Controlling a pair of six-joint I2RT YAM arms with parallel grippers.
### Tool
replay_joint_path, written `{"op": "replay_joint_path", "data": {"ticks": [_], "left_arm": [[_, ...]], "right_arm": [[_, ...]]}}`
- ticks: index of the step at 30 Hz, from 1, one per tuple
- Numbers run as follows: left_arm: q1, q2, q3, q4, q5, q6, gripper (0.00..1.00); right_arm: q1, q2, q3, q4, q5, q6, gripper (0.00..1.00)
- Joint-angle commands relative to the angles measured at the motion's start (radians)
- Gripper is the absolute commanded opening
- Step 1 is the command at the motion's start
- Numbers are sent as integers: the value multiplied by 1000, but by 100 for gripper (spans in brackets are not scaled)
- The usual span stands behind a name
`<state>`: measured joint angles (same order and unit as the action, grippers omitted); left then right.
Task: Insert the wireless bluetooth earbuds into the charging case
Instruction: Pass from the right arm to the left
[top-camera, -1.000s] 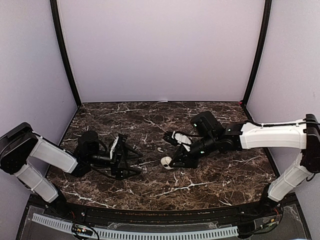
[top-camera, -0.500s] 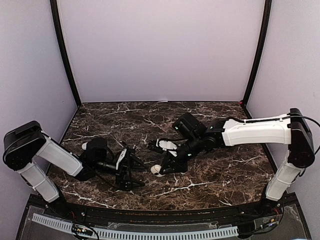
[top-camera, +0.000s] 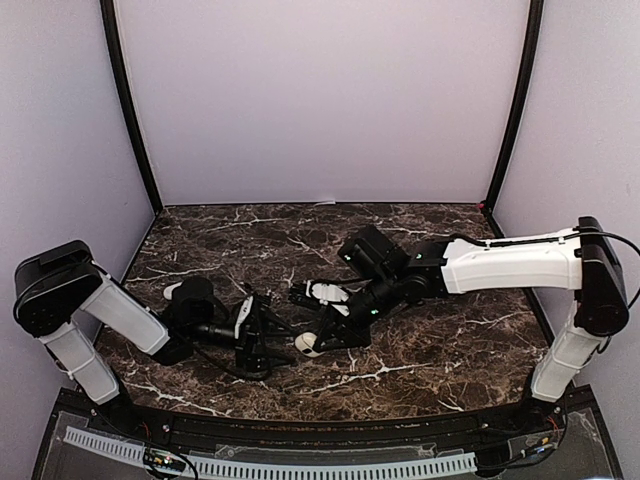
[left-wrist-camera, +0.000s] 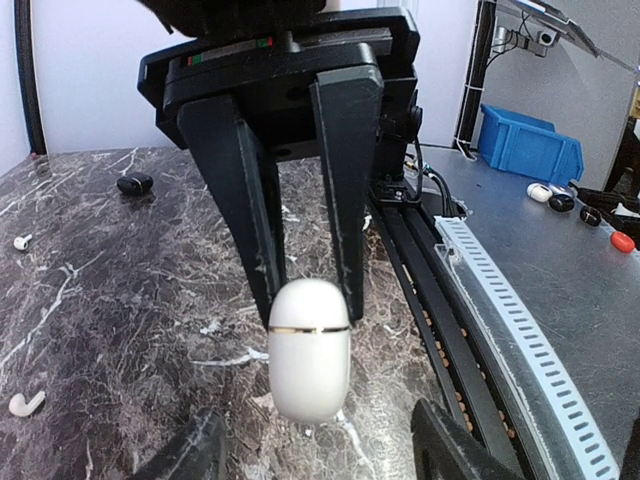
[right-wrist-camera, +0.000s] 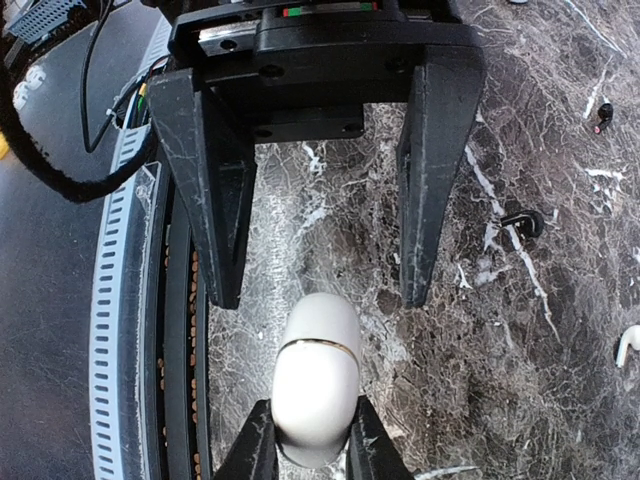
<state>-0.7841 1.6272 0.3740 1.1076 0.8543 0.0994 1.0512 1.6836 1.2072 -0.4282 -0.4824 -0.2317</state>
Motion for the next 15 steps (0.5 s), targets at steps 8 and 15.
{"op": "replay_joint_path", "data": {"ticks": [8, 15], "left_arm": [[-9, 55, -23, 167, 8, -29, 62], [-11, 49, -19, 144, -25, -7, 59]], "right_arm": [[12, 11, 23, 43, -15, 6, 0], [18, 26, 35, 52, -6, 18, 0]]}}
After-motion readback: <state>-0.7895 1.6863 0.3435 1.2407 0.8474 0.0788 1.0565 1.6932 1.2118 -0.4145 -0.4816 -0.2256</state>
